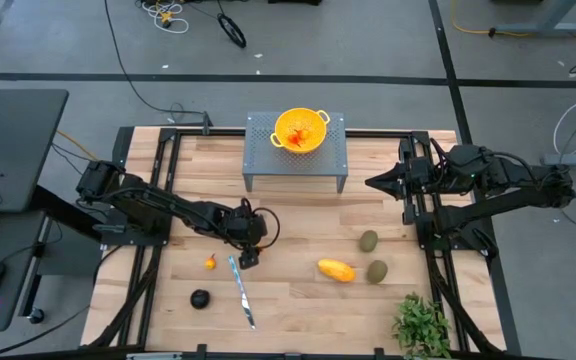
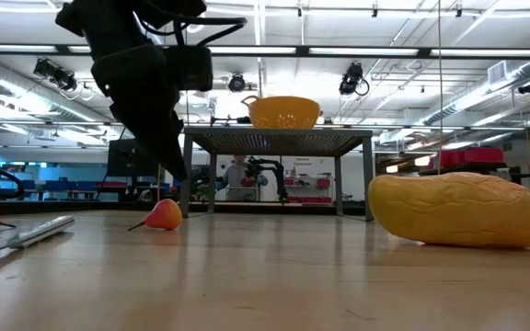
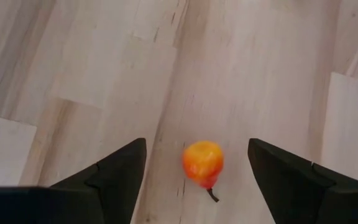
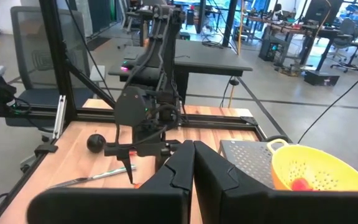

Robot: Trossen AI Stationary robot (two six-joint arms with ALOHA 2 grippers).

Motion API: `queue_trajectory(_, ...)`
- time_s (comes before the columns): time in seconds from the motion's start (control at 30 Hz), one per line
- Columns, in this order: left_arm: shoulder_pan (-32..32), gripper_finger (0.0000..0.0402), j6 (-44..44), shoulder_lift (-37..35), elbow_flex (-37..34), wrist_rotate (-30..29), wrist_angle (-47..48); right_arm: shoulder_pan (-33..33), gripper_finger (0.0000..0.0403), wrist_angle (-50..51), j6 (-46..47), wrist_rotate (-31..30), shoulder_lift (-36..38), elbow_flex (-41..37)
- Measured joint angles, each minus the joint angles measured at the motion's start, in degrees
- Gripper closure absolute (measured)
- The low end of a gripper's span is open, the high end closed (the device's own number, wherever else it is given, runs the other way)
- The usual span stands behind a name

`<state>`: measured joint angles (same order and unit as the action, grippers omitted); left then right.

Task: Pick & Place Fruit
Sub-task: Put the pear into the yellow colander bowl on the shelf

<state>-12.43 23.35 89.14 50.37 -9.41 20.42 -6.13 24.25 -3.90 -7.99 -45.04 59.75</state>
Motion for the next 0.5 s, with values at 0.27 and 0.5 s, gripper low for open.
queue_trajectory(0.27,-0.4,0.0111,0.3,5.3,0.7,4.0,-0.9,0.1,0.0385,0.0,0.0,0.0,0.0,0.0)
queue_trajectory(0.5,-1.2,0.0111,0.3,5.7,1.3,1.3,-0.2,0.1,0.0385,0.4,0.0,0.0,0.0,0.0)
